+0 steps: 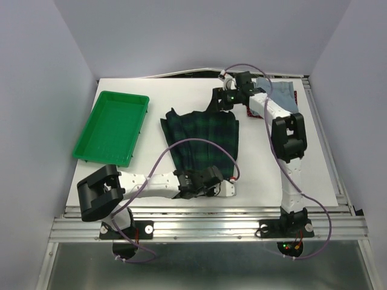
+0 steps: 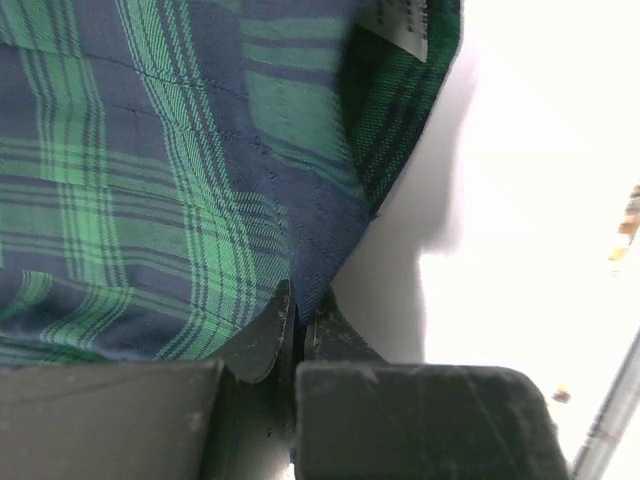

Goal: Fold and stack the skirts
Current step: Fold the skirt

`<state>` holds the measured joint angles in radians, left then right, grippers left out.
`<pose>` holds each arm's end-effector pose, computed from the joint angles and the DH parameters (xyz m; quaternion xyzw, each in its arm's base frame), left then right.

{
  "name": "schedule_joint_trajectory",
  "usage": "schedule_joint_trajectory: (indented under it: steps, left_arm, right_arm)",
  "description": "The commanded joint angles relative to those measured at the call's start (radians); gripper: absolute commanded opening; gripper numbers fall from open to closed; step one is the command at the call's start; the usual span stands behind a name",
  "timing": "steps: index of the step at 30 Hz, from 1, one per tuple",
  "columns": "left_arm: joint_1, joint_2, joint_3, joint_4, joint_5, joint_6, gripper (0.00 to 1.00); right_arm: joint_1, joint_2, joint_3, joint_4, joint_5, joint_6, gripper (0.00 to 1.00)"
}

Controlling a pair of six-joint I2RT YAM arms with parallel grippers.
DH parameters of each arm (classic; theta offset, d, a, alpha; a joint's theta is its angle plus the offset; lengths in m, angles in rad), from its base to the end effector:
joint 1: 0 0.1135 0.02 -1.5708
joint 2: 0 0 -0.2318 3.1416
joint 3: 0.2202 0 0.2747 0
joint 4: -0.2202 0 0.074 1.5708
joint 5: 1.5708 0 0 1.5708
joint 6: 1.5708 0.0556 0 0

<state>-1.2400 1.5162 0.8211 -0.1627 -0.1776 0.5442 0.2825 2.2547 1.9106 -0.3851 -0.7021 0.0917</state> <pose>0.1184 -0.3145 0.1220 0.7072 0.6101 -0.0404 0.3551 0.4950 0.1811 0.1816 -0.2215 0.8398 0.3798 0.3185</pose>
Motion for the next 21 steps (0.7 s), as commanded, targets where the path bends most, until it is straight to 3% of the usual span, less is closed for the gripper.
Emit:
schedule_joint_trajectory:
  steps: [1,12,17,21]
  left_arm:
    - [-0.004,-0.016,0.119,-0.184,0.144,-0.075,0.0]
    - [0.054,0.027,0.427,-0.443,0.412,-0.079,0.0]
    - [0.148,0.099,0.596,-0.547,0.544,-0.049,0.0]
    - [0.293,0.159,0.7,-0.63,0.647,-0.007,0.0]
  right_arm:
    - [0.017,0.138,0.051,-0.063,0.024,-0.069,0.77]
    - [0.109,0.074,-0.189,-0.144,-0.161,-0.36,0.59]
    - [0.142,0.003,-0.306,-0.176,-0.197,-0.438,0.52]
    - [0.152,-0.052,-0.364,-0.224,-0.238,-0.523,0.49]
